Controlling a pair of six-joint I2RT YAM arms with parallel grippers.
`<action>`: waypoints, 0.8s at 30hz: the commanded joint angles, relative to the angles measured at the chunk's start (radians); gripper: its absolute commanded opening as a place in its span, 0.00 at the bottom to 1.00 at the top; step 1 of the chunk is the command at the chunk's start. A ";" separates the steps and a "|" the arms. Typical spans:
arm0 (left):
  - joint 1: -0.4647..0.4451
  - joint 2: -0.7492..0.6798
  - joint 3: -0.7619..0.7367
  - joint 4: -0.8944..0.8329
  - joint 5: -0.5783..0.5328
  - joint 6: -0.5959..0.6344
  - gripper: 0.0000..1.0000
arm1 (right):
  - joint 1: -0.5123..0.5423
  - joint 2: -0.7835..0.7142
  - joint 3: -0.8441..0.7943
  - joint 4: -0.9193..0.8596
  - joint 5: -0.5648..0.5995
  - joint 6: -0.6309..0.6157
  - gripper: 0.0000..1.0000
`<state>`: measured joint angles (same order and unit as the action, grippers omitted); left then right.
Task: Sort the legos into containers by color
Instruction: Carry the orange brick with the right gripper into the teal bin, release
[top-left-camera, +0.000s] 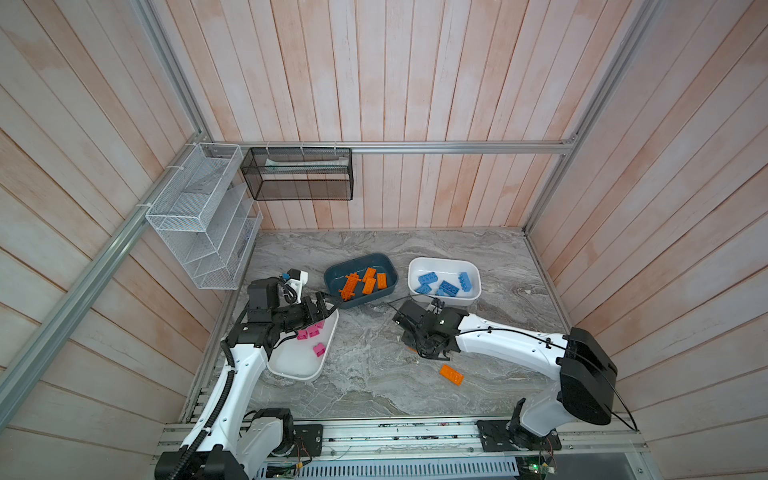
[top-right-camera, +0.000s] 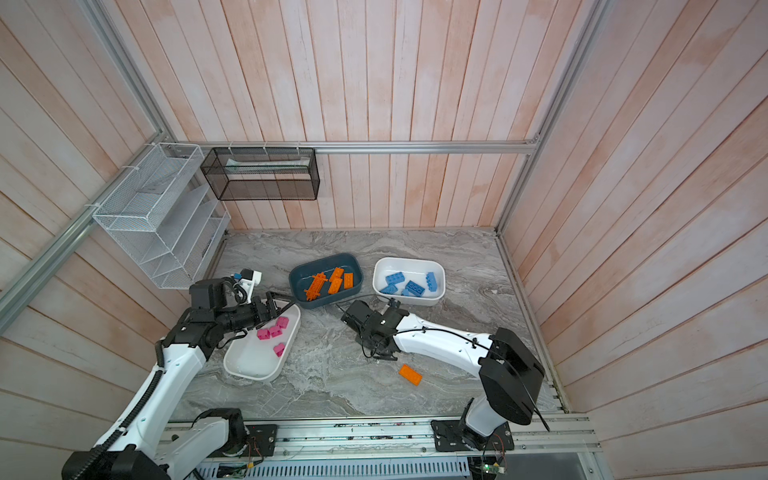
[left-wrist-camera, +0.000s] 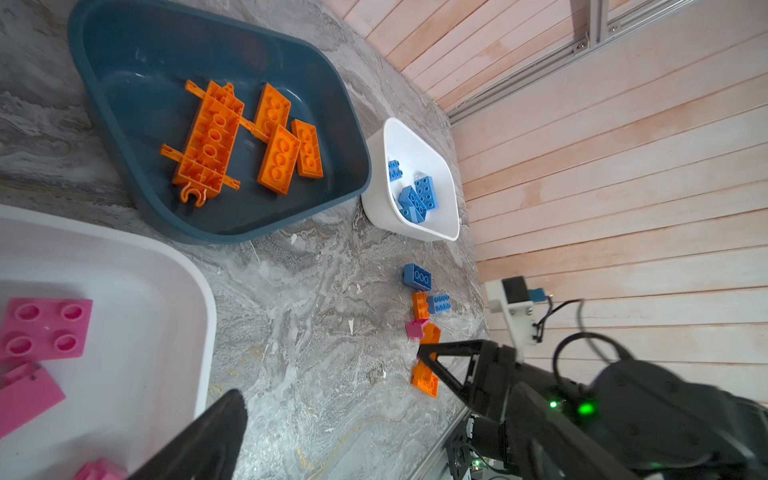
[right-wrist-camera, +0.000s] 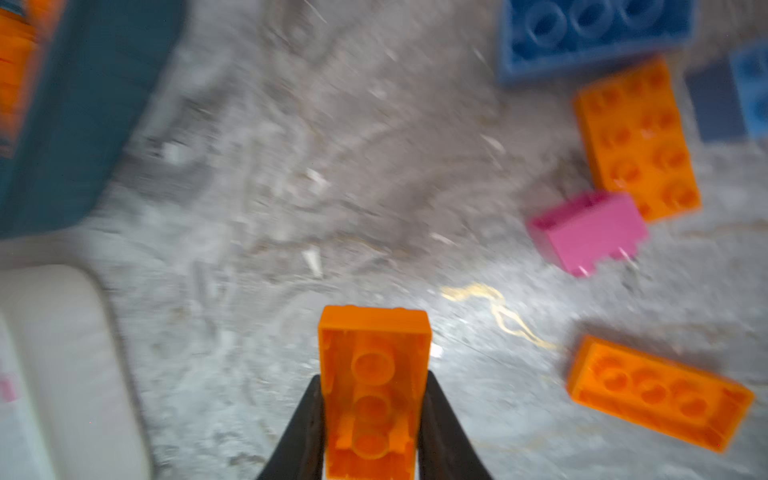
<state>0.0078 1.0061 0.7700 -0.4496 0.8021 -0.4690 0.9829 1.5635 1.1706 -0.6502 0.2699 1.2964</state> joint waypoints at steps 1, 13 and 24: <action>0.006 -0.002 0.047 -0.024 -0.008 0.031 1.00 | -0.068 0.027 0.088 0.133 0.041 -0.307 0.20; 0.019 -0.016 0.066 -0.059 -0.006 0.030 1.00 | -0.197 0.423 0.513 0.233 -0.095 -0.672 0.22; 0.020 -0.020 0.054 -0.065 -0.006 0.028 1.00 | -0.247 0.729 0.796 0.165 -0.096 -0.753 0.31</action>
<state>0.0216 1.0042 0.8120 -0.5060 0.8021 -0.4561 0.7429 2.2398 1.9038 -0.4316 0.1783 0.5896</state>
